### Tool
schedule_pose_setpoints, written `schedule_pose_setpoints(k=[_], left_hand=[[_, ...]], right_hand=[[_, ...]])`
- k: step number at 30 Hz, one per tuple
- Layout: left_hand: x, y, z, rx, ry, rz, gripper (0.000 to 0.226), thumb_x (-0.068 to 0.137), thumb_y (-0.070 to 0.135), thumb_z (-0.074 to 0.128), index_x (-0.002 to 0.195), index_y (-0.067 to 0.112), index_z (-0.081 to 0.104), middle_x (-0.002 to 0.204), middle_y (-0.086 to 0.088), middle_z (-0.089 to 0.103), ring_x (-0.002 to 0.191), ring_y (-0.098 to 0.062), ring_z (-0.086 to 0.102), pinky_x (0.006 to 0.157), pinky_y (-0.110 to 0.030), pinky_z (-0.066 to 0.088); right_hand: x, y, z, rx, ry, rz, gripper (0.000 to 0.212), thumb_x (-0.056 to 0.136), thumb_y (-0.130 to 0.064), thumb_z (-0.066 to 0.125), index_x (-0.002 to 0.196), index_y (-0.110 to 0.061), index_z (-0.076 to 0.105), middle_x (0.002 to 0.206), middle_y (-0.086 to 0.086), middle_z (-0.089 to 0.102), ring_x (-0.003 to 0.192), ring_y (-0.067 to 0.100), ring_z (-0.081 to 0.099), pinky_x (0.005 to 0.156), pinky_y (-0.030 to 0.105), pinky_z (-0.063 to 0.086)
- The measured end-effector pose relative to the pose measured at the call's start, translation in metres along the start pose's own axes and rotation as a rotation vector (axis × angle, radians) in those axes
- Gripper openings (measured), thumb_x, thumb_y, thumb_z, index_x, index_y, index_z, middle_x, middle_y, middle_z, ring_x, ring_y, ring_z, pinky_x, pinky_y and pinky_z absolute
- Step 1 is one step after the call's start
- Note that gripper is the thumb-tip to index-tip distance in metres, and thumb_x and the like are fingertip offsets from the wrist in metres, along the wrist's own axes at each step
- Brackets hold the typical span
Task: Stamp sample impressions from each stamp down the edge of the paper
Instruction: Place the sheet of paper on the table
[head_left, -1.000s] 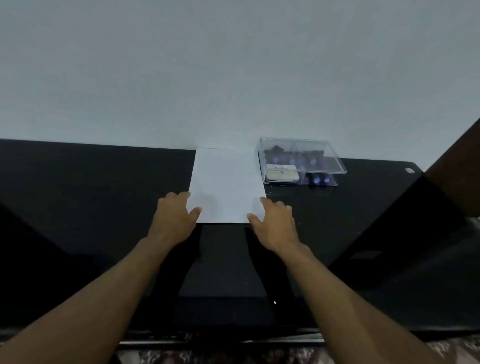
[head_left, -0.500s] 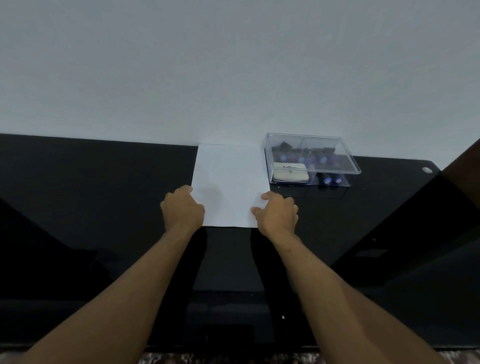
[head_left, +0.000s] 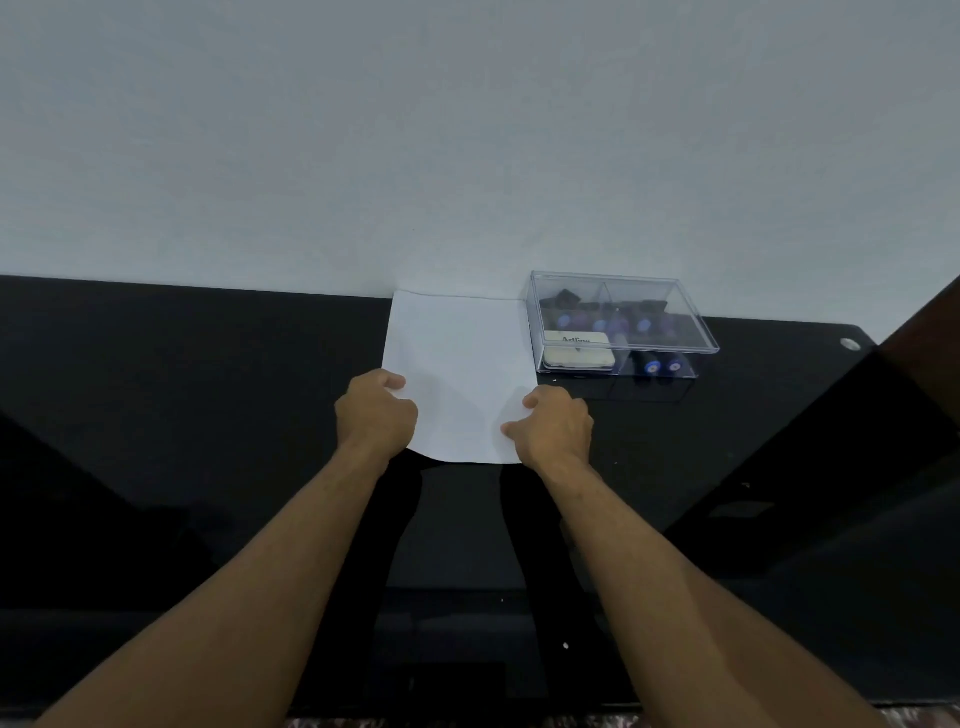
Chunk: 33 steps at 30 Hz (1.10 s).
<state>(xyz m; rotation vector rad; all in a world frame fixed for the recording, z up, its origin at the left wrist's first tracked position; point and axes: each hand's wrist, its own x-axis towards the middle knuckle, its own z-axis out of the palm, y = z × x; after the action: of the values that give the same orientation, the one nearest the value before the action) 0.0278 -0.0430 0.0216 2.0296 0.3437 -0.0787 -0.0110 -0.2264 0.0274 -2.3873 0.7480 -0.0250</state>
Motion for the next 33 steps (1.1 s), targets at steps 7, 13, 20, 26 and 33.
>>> schedule_pose_setpoints(k=[7, 13, 20, 26, 33], left_hand=[[0.002, -0.003, -0.007, -0.214, -0.087, -0.08, 0.041, 0.083, -0.007, 0.059, 0.114, 0.018, 0.068, 0.116, -0.004, 0.065, 0.102, -0.024, 0.066, 0.089, -0.042, 0.059], [-0.006, -0.009, -0.026, -0.47, -0.159, -0.248, 0.035, 0.085, -0.013, 0.065, 0.11, 0.011, 0.069, 0.108, -0.011, 0.069, 0.093, -0.028, 0.072, 0.062, -0.036, 0.06], [-0.037, -0.03, -0.038, -0.366, -0.131, -0.17, 0.052, 0.084, -0.011, 0.068, 0.129, 0.014, 0.062, 0.124, -0.01, 0.064, 0.095, -0.024, 0.069, 0.072, -0.037, 0.062], [-0.079, -0.052, -0.042, 0.155, -0.01, 0.104, 0.054, 0.088, -0.003, 0.061, 0.139, 0.013, 0.058, 0.145, -0.006, 0.052, 0.114, -0.019, 0.059, 0.077, -0.011, 0.043], [-0.116, -0.078, -0.05, 0.293, 0.008, 0.201, 0.038, 0.084, 0.002, 0.064, 0.122, 0.007, 0.066, 0.121, -0.015, 0.059, 0.102, -0.027, 0.062, 0.073, -0.023, 0.047]], right_hand=[[-0.005, 0.007, 0.003, 0.022, 0.016, -0.047, 0.045, 0.086, -0.025, 0.072, 0.129, -0.024, 0.059, 0.134, 0.013, 0.045, 0.124, 0.031, 0.042, 0.096, 0.036, 0.044], [-0.014, 0.012, 0.003, 0.125, -0.009, -0.054, 0.041, 0.088, -0.038, 0.066, 0.127, -0.026, 0.062, 0.135, 0.009, 0.045, 0.125, 0.027, 0.038, 0.084, 0.029, 0.033], [-0.042, 0.023, -0.005, 0.29, -0.073, -0.067, 0.046, 0.085, -0.018, 0.073, 0.129, -0.012, 0.063, 0.13, 0.006, 0.061, 0.114, 0.021, 0.06, 0.089, 0.023, 0.047], [-0.081, 0.042, 0.0, 0.22, -0.067, -0.094, 0.045, 0.084, -0.015, 0.077, 0.127, -0.01, 0.063, 0.134, 0.011, 0.053, 0.112, 0.021, 0.058, 0.084, 0.016, 0.041], [-0.12, 0.062, -0.002, 0.141, -0.059, -0.15, 0.048, 0.085, -0.018, 0.078, 0.129, -0.008, 0.062, 0.138, 0.011, 0.049, 0.115, 0.024, 0.058, 0.086, 0.02, 0.043]])
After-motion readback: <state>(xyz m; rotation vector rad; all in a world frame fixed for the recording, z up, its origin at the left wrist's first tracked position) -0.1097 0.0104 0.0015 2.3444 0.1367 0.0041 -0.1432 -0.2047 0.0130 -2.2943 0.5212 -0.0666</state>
